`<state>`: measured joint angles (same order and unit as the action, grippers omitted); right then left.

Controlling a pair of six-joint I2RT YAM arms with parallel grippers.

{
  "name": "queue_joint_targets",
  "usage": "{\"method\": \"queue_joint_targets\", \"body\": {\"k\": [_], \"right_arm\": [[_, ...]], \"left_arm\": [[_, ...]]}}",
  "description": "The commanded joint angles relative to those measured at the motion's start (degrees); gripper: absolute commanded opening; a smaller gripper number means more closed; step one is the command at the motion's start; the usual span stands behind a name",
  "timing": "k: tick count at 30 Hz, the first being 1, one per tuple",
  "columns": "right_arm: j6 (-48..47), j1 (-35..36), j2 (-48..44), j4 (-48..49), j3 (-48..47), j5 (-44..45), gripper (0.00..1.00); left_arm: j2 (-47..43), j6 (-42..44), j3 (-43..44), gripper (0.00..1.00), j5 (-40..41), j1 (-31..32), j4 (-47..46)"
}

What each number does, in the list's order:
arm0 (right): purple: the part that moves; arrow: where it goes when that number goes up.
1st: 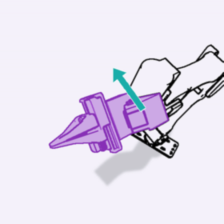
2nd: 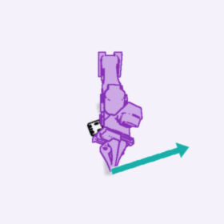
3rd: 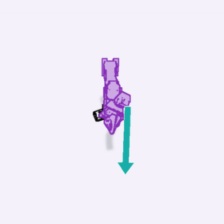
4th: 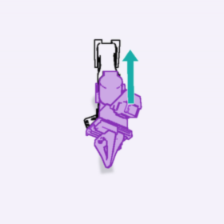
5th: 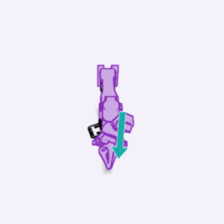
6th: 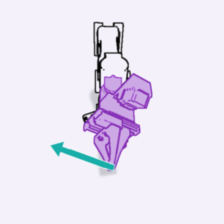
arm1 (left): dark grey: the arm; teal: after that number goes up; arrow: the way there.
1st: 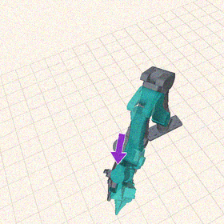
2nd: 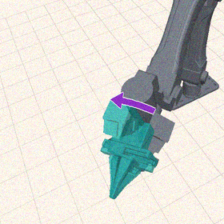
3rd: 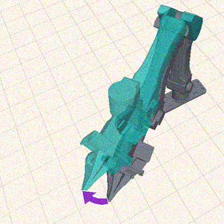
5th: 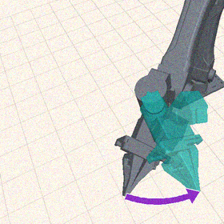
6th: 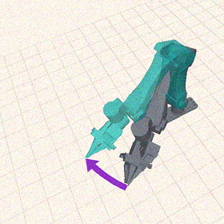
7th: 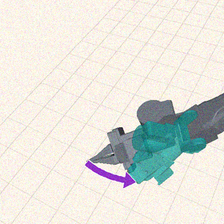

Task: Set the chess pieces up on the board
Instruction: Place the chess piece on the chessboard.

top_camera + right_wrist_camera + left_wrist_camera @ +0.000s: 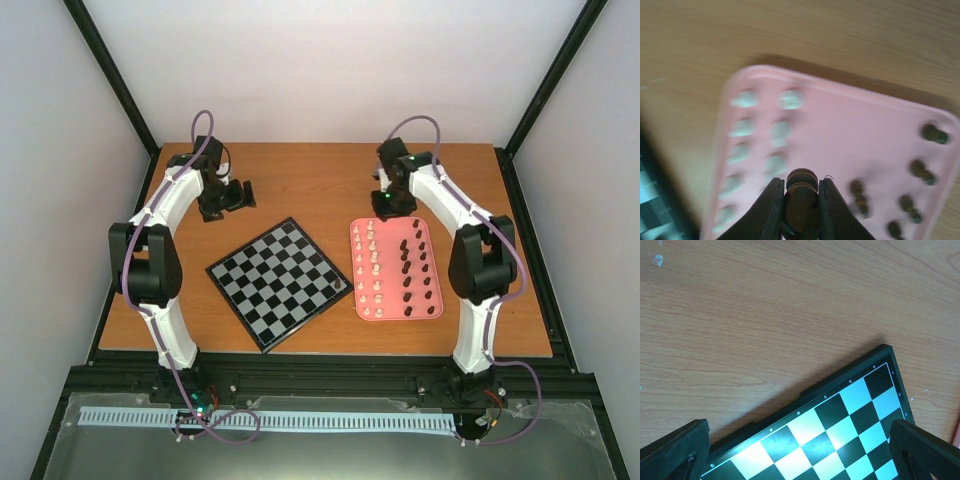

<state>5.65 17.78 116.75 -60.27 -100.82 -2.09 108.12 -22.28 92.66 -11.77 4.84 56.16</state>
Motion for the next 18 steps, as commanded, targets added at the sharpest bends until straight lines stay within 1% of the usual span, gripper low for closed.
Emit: {"method": "queue_joint_targets", "body": {"k": [1,4,7,10,15,18], "right_arm": [[1.83,10.65,-6.87,-1.98,1.5,-5.47,0.03],[3.78,17.21,-8.18,-0.49,3.47,-6.74,0.03],[4.28,21.67,-7.58,-0.29,3.63,-6.89,0.03],[4.4,24.44,-7.94,0.17,5.64,-6.54,0.03],[4.95,27.66,-9.61,2.75,11.91,-7.88,0.03],[4.6,29.96,-8.89,3.49,12.66,-7.48,0.03]], "left_arm": [[0.13,0.27,3.0,1.0,1.49,0.0,1.14],[-0.37,-0.01,2.07,1.0,1.78,-0.01,1.04],[-1.3,-0.75,-0.05,1.0,1.24,-0.08,0.22],[-2.41,-0.85,-1.76,1.0,1.41,-0.02,-0.17],[-4.73,-0.76,-3.67,1.0,2.77,-0.09,-0.73],[-5.41,-0.96,-4.49,1.0,2.68,-0.06,-0.96]]}}
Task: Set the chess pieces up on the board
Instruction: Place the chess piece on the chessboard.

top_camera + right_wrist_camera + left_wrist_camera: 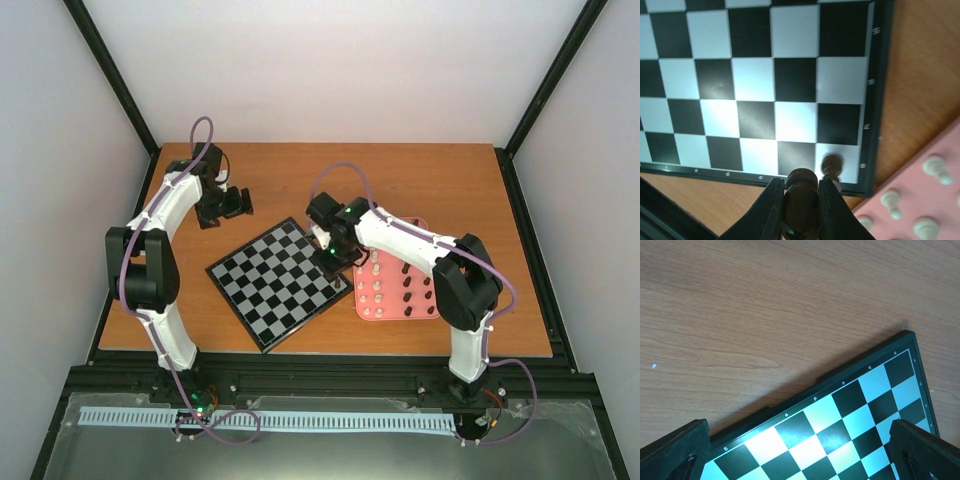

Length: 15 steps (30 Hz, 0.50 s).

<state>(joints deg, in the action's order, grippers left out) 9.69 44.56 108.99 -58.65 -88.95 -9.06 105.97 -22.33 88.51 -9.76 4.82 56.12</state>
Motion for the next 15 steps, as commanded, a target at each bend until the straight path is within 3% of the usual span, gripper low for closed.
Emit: {"method": "queue_joint_targets", "body": {"k": [1,15], "right_arm": [[0.48,3.63,-0.85,2.22,0.84,-0.53,0.03],[1.17,5.54,1.62,2.71,2.4,0.41,0.03]], "left_arm": [[-3.49,-0.91,-0.47,1.0,0.66,-0.06,-1.0],[-4.02,-1.04,-0.81,1.0,-0.29,-0.02,-1.39]]}}
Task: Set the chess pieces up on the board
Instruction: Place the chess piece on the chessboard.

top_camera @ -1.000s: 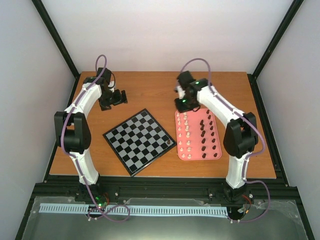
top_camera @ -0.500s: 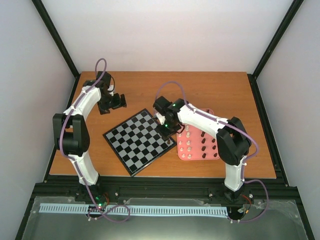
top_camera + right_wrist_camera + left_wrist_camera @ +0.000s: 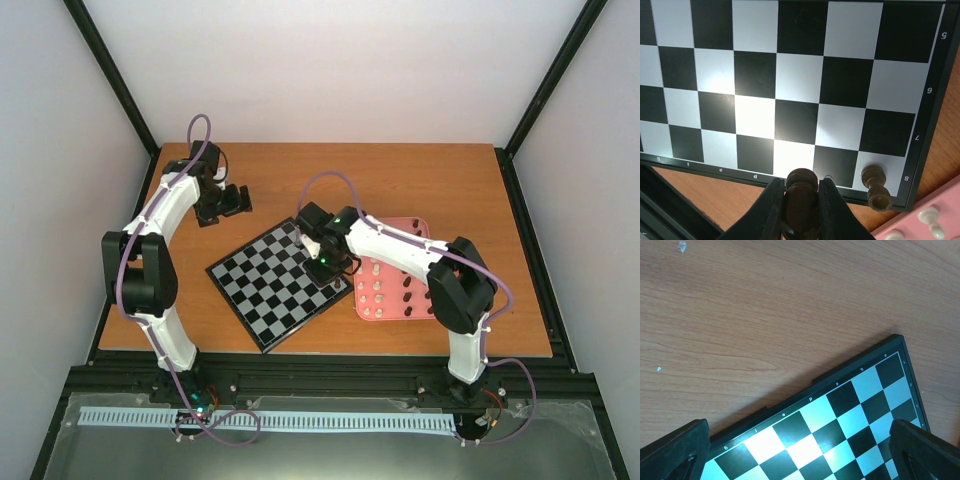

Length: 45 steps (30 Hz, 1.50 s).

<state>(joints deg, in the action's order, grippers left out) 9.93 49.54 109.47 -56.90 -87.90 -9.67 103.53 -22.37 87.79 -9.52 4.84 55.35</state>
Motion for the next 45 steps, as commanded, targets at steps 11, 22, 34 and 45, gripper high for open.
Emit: {"method": "queue_joint_targets", "body": {"k": [11,22,34,45], "right_arm": [[0.7,0.56,2.22,3.49,4.15,1.9,0.03],[0.94,0.56,3.32,3.29,4.39,4.51,0.03],[1.17,0.56,3.38,3.56,5.7,3.81,0.05],[0.51,0.56,1.7,4.08,5.5,2.7,0.2]], "left_arm": [[-1.57,-0.83,-0.65,1.0,-0.22,-0.09,-0.97],[-1.66,-0.68,-1.13,1.0,-0.07,-0.1,-1.19],[-2.18,-0.66,-2.09,1.0,-0.35,-0.04,-1.54],[-2.62,-0.57,-2.17,1.0,-0.43,-0.09,-1.55]]}}
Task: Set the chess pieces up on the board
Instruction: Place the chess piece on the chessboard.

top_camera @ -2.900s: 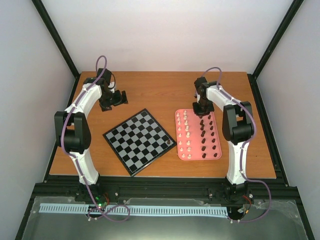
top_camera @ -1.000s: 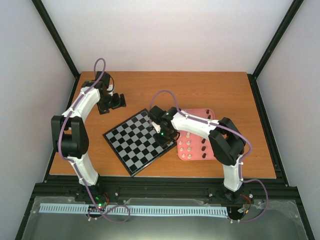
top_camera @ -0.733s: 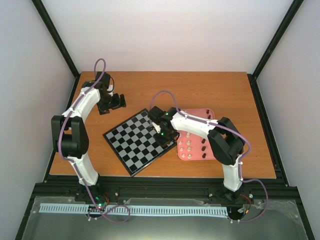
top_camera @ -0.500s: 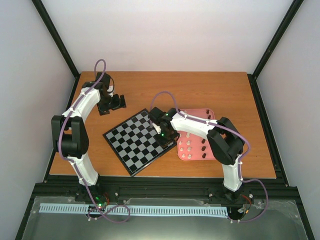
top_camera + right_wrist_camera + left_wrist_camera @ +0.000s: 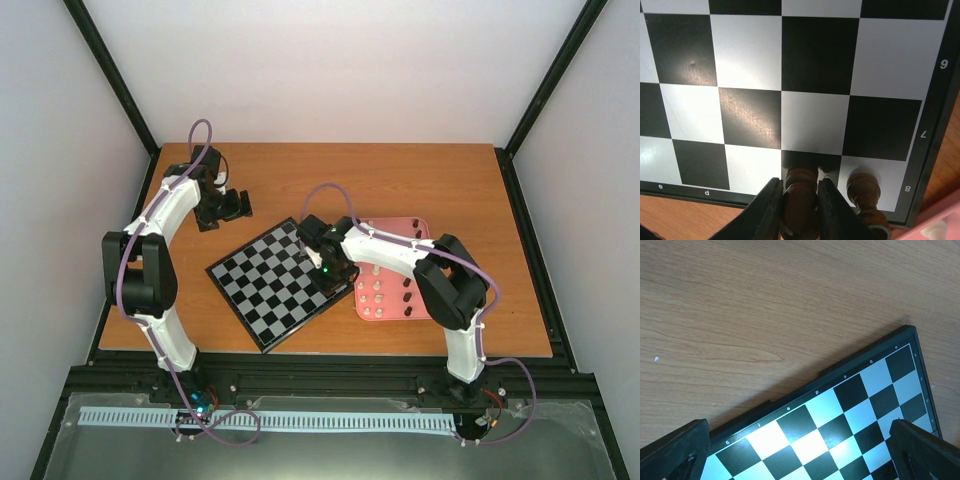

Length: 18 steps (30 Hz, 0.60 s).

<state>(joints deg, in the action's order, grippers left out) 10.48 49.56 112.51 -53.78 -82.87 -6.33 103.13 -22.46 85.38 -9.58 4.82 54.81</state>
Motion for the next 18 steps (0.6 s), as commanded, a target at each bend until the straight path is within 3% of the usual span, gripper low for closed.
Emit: {"method": "queue_joint_targets", "body": {"k": [1,8,18], "right_arm": [[-0.14,0.54,-1.54,0.96,0.43,-0.86,0.22],[-0.01,0.54,-4.19,-1.35,-2.17,-0.81,0.31],[1.94,-0.47,-8.57,-7.86,-9.68,9.26,0.44]], "left_arm": [[-2.21,-0.48,0.27,1.0,-0.34,-0.06,-0.9],[-2.23,-0.61,0.4,1.0,-0.56,-0.06,-0.91],[-2.2,-0.68,0.72,1.0,-1.06,-0.05,-0.93]]}}
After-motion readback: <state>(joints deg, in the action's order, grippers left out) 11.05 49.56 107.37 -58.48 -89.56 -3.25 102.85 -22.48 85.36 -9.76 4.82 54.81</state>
